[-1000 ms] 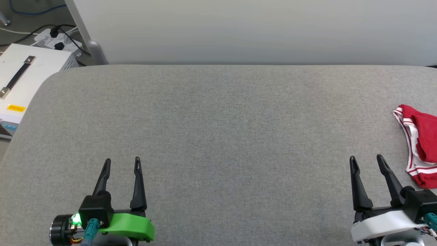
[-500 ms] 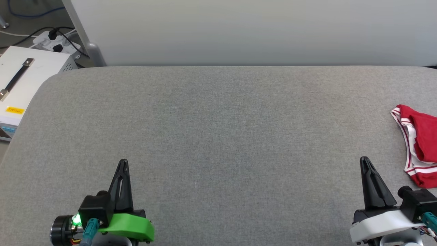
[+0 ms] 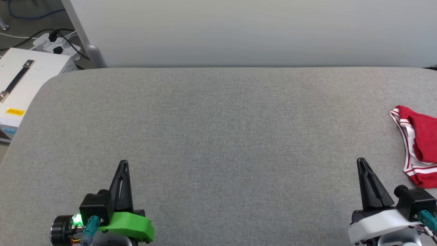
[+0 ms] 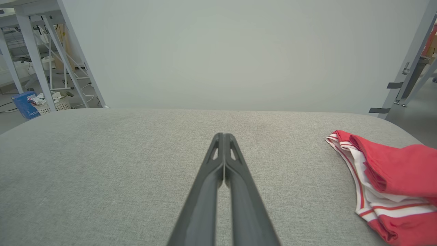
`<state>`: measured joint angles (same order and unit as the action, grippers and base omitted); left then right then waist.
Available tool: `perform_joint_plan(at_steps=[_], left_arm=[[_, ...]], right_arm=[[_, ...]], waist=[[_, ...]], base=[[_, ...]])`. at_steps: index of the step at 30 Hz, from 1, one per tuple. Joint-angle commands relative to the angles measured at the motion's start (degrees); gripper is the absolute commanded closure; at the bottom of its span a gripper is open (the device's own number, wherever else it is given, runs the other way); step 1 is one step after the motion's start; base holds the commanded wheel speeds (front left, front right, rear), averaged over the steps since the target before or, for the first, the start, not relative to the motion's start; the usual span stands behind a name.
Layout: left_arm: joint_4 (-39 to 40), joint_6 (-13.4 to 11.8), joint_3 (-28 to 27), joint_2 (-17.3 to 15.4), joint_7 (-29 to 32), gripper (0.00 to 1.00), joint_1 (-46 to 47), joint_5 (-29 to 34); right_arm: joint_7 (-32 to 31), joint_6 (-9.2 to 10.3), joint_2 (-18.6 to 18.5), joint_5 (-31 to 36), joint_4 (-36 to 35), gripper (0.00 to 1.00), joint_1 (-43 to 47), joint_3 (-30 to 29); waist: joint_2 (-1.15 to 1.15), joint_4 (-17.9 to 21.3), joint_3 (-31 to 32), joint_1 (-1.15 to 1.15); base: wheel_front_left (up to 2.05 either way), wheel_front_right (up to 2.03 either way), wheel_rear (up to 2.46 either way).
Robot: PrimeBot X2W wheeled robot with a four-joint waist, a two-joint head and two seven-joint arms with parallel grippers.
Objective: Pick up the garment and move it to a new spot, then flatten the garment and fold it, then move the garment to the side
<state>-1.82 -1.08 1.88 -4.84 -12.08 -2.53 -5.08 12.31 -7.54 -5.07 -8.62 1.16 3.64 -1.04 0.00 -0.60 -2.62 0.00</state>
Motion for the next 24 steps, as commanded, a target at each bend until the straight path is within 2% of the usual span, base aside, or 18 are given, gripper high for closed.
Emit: perform_joint_plan(at_steps=[1, 24], left_arm=[[0.22, 0.19, -0.16, 0.34, 0.21, 1.0, 0.43, 0.59], [0.58, 0.39, -0.55, 0.7, 2.89, 1.0, 0.91, 1.61]], right_arm=[[-0.34, 0.01, 0.17, 0.61, -0.2, 1.0, -0.64, 0.15], [-3.04, 0.02, 0.63, 2.42, -0.41, 1.0, -1.31, 0.35]], waist=[[0.0, 0.01, 0.03, 0.0], [0.0, 0.14, 0.62, 0.0]], base=[[0.0, 0.0, 0.0], [0.0, 0.0, 0.0]])
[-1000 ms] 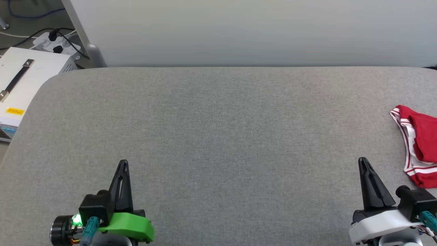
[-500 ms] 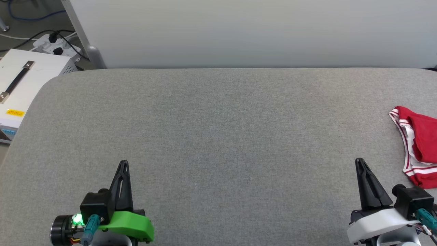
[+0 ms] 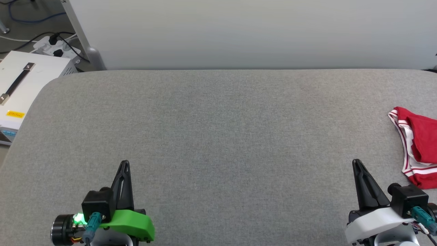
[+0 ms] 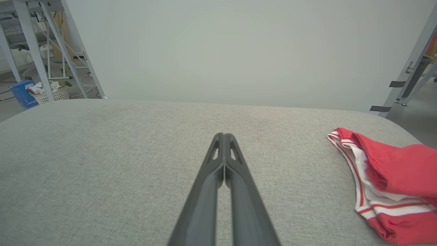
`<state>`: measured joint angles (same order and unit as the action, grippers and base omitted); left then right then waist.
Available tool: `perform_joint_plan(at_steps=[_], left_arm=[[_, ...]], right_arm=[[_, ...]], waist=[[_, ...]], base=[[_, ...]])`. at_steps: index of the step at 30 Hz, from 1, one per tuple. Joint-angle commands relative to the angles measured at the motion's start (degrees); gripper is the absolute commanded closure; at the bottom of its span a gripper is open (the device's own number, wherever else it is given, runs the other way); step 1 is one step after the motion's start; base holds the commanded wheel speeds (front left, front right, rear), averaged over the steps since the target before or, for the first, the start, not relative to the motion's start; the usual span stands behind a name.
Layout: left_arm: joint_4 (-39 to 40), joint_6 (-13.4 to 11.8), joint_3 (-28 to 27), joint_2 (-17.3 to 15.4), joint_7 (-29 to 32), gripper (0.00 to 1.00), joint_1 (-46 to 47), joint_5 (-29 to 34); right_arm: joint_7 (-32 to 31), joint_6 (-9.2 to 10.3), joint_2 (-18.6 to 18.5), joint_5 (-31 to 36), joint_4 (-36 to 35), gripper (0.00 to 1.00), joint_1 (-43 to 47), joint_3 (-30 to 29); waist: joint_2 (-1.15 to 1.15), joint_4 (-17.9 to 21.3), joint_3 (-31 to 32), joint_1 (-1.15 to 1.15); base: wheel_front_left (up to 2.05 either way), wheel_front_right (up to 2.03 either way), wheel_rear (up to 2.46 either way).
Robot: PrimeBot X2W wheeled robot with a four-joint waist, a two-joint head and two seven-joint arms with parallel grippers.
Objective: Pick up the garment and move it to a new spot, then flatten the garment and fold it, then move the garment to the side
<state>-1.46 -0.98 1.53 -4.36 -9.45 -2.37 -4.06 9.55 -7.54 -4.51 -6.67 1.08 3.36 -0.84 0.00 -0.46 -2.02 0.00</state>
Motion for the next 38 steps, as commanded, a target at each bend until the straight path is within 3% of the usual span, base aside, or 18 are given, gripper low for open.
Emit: perform_joint_plan(at_steps=[1, 38], left_arm=[[0.23, 0.3, -0.21, 0.23, 0.36, 1.0, 0.77, 0.62], [0.8, 0.62, -0.83, 0.82, 4.62, 1.0, 1.52, 2.23]], right_arm=[[-0.39, 0.02, 0.09, 0.54, -0.35, 1.0, -1.05, 0.16], [-4.67, 0.04, 0.81, 3.41, -0.69, 1.0, -2.13, 0.48]], waist=[[0.0, 0.01, 0.03, 0.0], [0.0, 0.22, 0.96, 0.0]], base=[[0.0, 0.0, 0.0], [0.0, 0.0, 0.0]])
